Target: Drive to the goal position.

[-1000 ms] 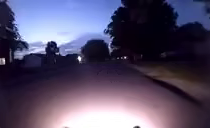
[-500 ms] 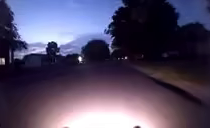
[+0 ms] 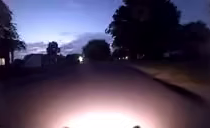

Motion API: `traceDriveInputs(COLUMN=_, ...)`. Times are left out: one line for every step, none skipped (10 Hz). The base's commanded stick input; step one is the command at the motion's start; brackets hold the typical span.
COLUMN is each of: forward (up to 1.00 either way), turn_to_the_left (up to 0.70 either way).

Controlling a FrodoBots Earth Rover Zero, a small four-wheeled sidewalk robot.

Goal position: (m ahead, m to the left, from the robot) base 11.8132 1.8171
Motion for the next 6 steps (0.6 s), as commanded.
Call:
traceDriveInputs(forward=0.70, turn_to_the_left=0.00)
traceDriveInputs(forward=0.70, turn_to_the_left=0.00)
traceDriveInputs(forward=0.70, turn_to_the_left=0.00)
traceDriveInputs(forward=0.70, turn_to_the_left=0.00)
traceDriveInputs(forward=0.70, turn_to_the_left=0.00)
traceDriveInputs(forward=0.70, turn_to_the_left=0.00)
